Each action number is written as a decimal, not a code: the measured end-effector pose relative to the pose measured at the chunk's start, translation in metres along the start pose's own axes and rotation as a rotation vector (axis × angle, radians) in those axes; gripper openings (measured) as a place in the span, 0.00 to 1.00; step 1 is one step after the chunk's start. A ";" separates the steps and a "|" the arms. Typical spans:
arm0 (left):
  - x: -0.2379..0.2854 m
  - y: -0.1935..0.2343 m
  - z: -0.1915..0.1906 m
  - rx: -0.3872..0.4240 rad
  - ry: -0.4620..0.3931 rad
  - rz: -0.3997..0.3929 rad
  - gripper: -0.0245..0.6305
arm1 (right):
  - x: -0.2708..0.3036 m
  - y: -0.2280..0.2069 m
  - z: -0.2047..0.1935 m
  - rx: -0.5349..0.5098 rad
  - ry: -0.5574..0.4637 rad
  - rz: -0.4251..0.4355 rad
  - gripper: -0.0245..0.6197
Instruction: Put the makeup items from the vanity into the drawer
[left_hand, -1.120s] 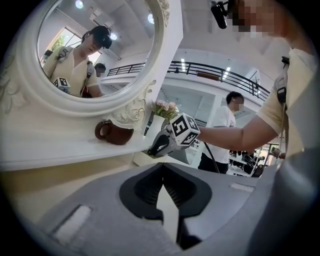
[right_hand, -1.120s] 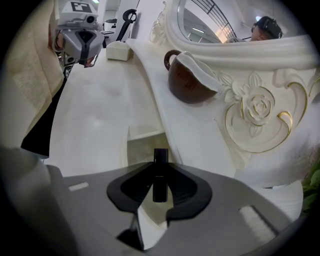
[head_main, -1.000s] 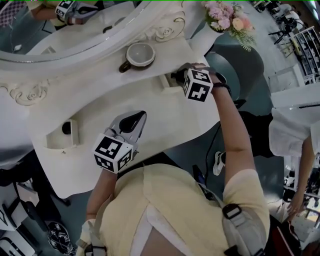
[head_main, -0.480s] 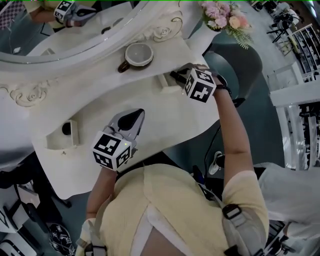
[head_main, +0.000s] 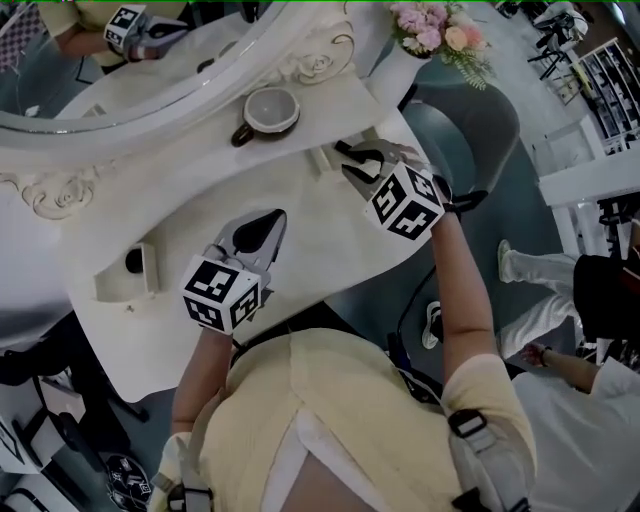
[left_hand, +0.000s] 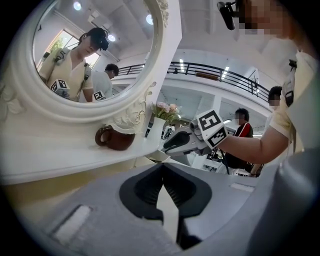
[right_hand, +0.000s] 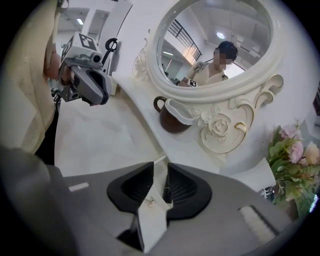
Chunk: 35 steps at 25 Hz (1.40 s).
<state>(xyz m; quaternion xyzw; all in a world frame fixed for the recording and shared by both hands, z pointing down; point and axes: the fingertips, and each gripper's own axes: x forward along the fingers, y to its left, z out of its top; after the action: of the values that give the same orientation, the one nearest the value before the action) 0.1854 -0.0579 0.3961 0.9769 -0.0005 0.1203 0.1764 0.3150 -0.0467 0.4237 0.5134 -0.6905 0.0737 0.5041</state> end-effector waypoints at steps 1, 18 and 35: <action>-0.001 0.001 0.002 0.001 -0.004 0.005 0.05 | -0.004 0.003 0.003 0.012 -0.016 -0.008 0.18; -0.006 -0.001 0.005 0.002 -0.012 -0.005 0.05 | -0.042 0.026 0.007 0.240 -0.110 -0.245 0.13; -0.015 0.005 0.006 -0.004 -0.011 0.019 0.05 | -0.054 0.053 0.018 0.330 -0.162 -0.294 0.04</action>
<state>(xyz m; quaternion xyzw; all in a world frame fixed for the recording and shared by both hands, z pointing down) 0.1716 -0.0656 0.3891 0.9772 -0.0111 0.1166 0.1772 0.2605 0.0012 0.3958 0.6882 -0.6251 0.0701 0.3616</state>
